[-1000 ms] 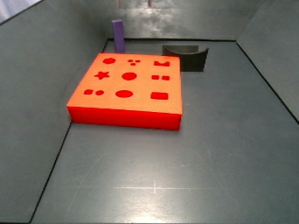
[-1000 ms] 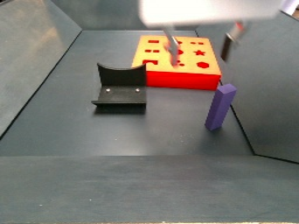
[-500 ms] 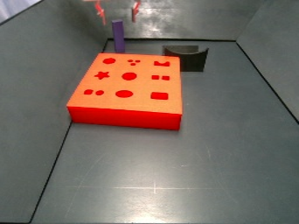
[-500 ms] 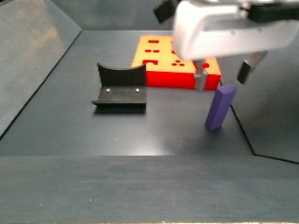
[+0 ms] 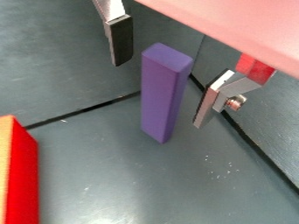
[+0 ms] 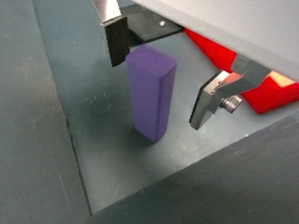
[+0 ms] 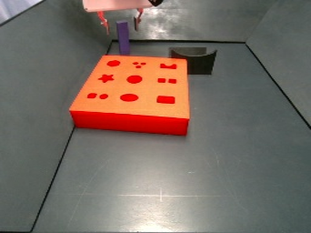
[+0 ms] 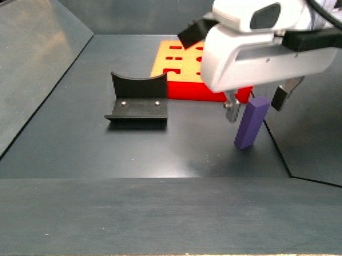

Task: Pick up the rectangle object. Move up. Move to above the board. Insert the rectangle object.
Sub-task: Pick up the rectangle object.

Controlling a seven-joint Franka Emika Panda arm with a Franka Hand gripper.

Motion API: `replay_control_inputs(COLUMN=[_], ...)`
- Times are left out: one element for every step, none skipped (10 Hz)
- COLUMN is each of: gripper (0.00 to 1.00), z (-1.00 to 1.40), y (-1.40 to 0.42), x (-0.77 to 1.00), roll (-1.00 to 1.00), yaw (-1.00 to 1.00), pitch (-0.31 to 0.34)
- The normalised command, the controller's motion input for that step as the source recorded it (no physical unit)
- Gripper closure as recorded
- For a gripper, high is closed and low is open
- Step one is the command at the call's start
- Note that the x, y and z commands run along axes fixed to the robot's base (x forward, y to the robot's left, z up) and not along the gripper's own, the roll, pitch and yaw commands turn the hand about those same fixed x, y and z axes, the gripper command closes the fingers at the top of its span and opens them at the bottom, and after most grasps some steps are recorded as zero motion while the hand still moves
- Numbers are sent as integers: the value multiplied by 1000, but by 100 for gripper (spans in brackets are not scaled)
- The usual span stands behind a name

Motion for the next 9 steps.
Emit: replay_control_inputs(gripper=[0,0,100,100,100,100,100,100,100], z=[-49,0,0,0,0,0,0,0,0], y=[9,0,0,0,0,0,0,0,0], x=[0,0,0,0,0,0,0,0,0], roll=[0,0,0,0,0,0,0,0,0], yaw=[43,0,0,0,0,0,0,0,0], pitch=[0,0,0,0,0,0,0,0,0])
